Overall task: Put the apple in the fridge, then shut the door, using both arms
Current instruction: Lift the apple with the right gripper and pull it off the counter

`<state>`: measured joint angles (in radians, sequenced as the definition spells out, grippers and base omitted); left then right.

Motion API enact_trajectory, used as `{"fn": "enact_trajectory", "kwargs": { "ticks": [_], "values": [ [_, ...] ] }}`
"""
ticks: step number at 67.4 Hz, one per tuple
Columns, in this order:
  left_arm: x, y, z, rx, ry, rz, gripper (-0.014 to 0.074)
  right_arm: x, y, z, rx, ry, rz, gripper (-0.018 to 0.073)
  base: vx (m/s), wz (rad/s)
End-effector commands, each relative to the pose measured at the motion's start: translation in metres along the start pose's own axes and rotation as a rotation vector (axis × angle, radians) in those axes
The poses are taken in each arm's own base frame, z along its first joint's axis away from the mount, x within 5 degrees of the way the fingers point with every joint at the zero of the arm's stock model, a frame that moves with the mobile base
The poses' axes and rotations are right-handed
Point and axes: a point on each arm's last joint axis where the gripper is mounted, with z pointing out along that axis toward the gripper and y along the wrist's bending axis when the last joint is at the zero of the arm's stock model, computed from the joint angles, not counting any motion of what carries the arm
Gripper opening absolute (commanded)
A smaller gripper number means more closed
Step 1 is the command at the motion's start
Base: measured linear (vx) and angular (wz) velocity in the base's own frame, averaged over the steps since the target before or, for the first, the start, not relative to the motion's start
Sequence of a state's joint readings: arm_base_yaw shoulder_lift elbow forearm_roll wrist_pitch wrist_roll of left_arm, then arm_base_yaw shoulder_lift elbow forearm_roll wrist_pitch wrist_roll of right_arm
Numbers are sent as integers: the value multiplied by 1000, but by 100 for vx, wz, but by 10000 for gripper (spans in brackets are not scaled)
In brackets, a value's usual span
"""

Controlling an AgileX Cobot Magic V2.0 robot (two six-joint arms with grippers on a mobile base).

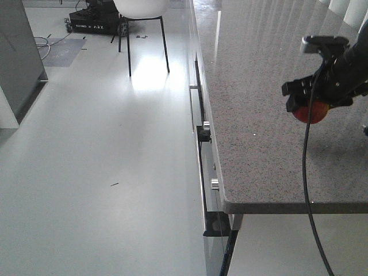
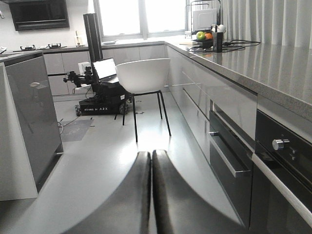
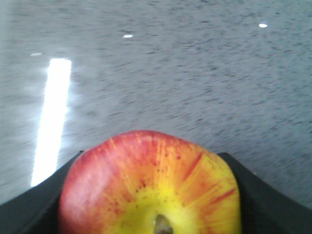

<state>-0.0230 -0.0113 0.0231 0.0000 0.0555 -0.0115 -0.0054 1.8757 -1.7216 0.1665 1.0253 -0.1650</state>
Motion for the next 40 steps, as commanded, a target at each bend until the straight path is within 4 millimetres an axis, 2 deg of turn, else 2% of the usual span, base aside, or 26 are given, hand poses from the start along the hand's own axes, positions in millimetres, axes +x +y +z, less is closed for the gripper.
{"fn": "enact_trajectory", "kwargs": {
  "ticks": [1, 14, 24, 31, 40],
  "values": [
    [-2, 0, 0, 3, -57, -9, -6, -5, 35, -57, -92, -126, -46, 147, 0, 0],
    [-2, 0, 0, 3, -57, -9, -6, 7, 102, -99, -185, -178, -163, 148, 0, 0],
    [-2, 0, 0, 3, -57, -9, -6, 21, 135, -122, -240, -208, -206, 148, 0, 0],
    [-2, 0, 0, 3, -57, -9, -6, 49, 153, -124, -291, -233, -224, 148, 0, 0],
    [-2, 0, 0, 3, -57, -9, -6, 96, 167, -135, -379, -297, -282, 148, 0, 0]
  ]
}}
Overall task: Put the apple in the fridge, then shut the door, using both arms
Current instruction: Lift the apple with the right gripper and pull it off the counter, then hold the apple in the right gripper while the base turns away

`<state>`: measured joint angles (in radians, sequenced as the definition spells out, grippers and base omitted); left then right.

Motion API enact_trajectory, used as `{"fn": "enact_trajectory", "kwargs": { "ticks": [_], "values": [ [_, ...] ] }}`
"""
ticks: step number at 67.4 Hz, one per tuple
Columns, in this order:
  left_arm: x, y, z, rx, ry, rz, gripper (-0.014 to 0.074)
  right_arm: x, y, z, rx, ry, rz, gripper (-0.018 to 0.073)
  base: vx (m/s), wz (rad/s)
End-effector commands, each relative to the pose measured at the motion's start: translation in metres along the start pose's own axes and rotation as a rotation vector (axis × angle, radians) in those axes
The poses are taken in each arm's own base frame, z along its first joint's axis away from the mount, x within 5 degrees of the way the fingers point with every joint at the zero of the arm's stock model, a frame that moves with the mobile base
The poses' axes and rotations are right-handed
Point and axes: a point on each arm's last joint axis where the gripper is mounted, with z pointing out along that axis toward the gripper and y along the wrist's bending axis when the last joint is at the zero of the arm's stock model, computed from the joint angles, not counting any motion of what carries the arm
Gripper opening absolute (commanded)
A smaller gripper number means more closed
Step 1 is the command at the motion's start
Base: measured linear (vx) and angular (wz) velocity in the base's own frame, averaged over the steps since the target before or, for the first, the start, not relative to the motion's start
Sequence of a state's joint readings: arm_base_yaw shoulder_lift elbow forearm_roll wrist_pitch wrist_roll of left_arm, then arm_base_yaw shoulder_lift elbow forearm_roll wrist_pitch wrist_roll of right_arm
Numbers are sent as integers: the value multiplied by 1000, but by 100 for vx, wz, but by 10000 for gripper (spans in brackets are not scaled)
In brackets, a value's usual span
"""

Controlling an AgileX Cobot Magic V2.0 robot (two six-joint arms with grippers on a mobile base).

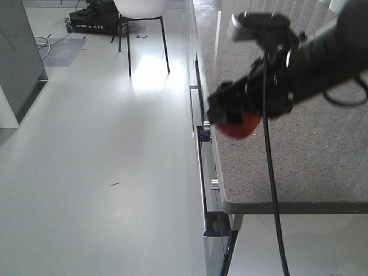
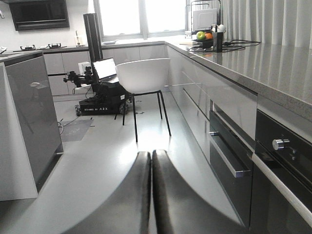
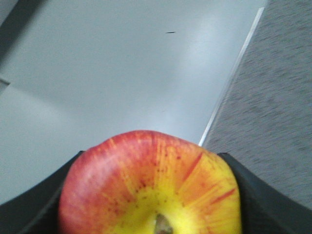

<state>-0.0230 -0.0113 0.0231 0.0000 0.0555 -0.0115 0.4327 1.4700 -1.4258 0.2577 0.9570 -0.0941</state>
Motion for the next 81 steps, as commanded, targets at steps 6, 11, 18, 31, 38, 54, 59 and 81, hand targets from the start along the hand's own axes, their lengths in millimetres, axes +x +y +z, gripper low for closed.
{"fn": "enact_trajectory", "kwargs": {
  "ticks": [6, 11, 18, 31, 38, 54, 59, 81],
  "values": [
    [-2, 0, 0, 3, -57, -9, -6, 36, 31, -35, -94, -164, -68, 148, 0, 0],
    [-2, 0, 0, 3, -57, -9, -6, 58, 35, -43, -115, -148, -64, 148, 0, 0],
    [-2, 0, 0, 3, -57, -9, -6, 85, 35, -54, -147, -151, -27, 148, 0, 0],
    [-2, 0, 0, 3, -57, -9, -6, 130, 34, -74, -174, -179, -21, 148, 0, 0],
    [-2, 0, 0, 3, -57, -9, -6, 153, 33, -80, -196, -193, -8, 149, 0, 0],
    [-2, 0, 0, 3, -57, -9, -6, 197, 29, -83, -224, -206, 9, 149, 0, 0],
    [-2, 0, 0, 3, -57, -9, -6, 203, 29, -83, -227, -205, 8, 149, 0, 0],
    [-2, 0, 0, 3, -57, -9, -6, 207, 29, -85, -230, -191, 0, 149, 0, 0]
  ]
}}
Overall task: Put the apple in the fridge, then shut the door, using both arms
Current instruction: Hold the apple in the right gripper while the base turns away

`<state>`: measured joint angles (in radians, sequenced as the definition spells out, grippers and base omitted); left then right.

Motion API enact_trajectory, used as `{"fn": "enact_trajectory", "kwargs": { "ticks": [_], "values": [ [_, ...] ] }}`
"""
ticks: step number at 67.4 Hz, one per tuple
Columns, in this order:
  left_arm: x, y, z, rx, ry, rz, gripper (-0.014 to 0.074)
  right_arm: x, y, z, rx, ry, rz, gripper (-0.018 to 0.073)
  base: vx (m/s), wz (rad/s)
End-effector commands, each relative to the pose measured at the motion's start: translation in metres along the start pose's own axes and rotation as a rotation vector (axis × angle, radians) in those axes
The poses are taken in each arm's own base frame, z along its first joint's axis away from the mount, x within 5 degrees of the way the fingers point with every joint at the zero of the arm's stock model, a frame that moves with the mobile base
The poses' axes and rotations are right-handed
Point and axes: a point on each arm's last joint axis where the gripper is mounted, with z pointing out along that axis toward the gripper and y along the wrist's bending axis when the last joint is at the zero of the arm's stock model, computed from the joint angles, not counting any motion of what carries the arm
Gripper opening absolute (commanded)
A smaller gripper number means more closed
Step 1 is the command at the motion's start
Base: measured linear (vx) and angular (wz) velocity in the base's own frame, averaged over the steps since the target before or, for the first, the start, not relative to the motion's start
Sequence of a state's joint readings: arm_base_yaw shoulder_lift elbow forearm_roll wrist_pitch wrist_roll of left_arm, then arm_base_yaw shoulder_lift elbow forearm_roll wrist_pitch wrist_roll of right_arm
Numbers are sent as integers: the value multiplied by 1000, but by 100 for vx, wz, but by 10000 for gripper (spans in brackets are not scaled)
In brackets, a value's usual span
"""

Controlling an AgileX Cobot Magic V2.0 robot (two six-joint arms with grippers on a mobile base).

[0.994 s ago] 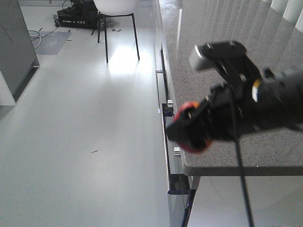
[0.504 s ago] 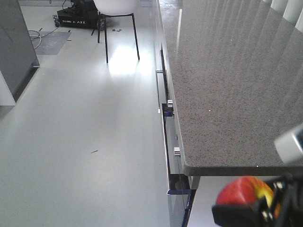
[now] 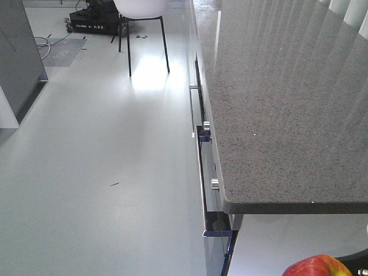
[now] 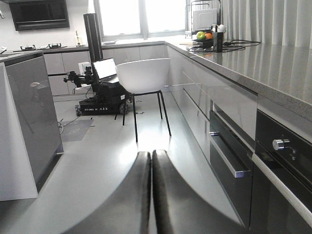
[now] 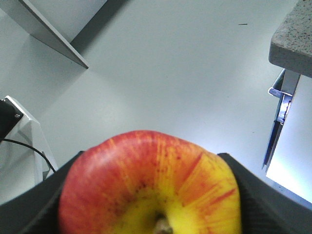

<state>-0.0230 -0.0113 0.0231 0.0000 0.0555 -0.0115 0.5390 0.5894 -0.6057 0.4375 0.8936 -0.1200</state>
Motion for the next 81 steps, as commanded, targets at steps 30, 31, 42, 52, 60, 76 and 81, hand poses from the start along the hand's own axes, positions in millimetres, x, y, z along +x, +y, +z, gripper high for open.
{"fn": "enact_trajectory", "kwargs": {
  "ticks": [30, 31, 42, 52, 60, 76, 81],
  "values": [
    [-2, 0, 0, 3, -57, -9, -6, -11, 4, -6, -18, -84, 2, 149, 0, 0],
    [-2, 0, 0, 3, -57, -9, -6, -11, 4, -6, -18, -84, 2, 149, 0, 0],
    [-2, 0, 0, 3, -57, -9, -6, -11, 4, -6, -18, -84, 2, 149, 0, 0],
    [-2, 0, 0, 3, -57, -9, -6, -11, 4, -6, -18, -84, 2, 149, 0, 0],
    [-2, 0, 0, 3, -57, -9, -6, -11, 4, -6, -18, -84, 2, 149, 0, 0],
    [-2, 0, 0, 3, -57, -9, -6, -11, 4, -6, -18, -80, 2, 149, 0, 9],
    [-2, 0, 0, 3, -57, -9, -6, -11, 4, -6, -19, -78, 2, 149, 0, 18]
  ]
}}
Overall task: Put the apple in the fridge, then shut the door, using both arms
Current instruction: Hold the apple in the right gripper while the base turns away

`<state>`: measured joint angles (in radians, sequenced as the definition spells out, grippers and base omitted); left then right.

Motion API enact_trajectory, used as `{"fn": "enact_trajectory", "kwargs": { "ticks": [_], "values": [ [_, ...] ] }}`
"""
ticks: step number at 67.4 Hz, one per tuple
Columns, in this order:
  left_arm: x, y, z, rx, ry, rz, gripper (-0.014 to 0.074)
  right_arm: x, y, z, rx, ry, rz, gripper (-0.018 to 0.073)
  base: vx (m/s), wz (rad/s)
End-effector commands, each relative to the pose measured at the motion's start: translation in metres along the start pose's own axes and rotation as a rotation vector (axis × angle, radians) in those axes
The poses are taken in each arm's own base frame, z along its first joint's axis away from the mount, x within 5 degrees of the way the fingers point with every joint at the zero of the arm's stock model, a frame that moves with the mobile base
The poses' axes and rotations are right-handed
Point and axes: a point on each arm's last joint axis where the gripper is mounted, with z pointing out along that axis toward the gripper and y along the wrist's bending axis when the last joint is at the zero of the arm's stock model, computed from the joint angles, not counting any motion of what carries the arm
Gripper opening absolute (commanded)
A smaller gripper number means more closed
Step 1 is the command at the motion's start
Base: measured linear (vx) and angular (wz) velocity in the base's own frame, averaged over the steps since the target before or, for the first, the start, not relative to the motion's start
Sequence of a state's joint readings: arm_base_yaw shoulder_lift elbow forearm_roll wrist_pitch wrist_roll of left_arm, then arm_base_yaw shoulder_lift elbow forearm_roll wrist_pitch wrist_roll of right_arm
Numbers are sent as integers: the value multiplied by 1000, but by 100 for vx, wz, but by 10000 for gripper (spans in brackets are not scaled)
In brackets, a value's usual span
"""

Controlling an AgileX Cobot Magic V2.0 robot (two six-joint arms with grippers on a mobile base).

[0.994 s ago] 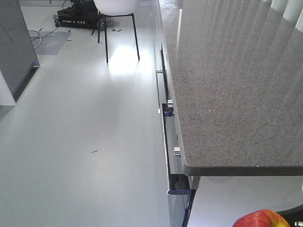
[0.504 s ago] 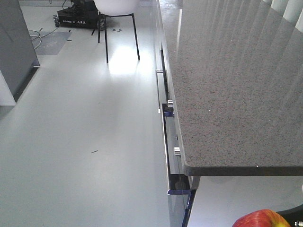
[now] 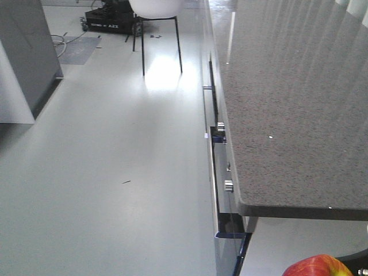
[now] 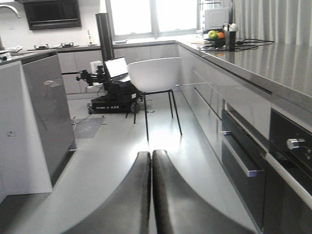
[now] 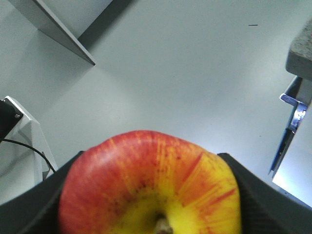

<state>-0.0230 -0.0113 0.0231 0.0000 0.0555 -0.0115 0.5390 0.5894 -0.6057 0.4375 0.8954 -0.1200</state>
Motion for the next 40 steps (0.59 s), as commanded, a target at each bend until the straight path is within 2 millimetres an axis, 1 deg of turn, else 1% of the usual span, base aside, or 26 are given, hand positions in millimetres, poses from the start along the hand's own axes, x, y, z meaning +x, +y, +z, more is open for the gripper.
{"fn": "enact_trajectory", "kwargs": {
  "ticks": [1, 14, 40],
  "values": [
    [-2, 0, 0, 3, -57, -9, -6, -11, 4, -6, -19, -79, 2, 149, 0, 20],
    [-2, 0, 0, 3, -57, -9, -6, -10, 4, -6, -20, -70, 2, 149, 0, 28],
    [-2, 0, 0, 3, -57, -9, -6, -10, 4, -6, -20, -66, 2, 149, 0, 36]
  ]
}}
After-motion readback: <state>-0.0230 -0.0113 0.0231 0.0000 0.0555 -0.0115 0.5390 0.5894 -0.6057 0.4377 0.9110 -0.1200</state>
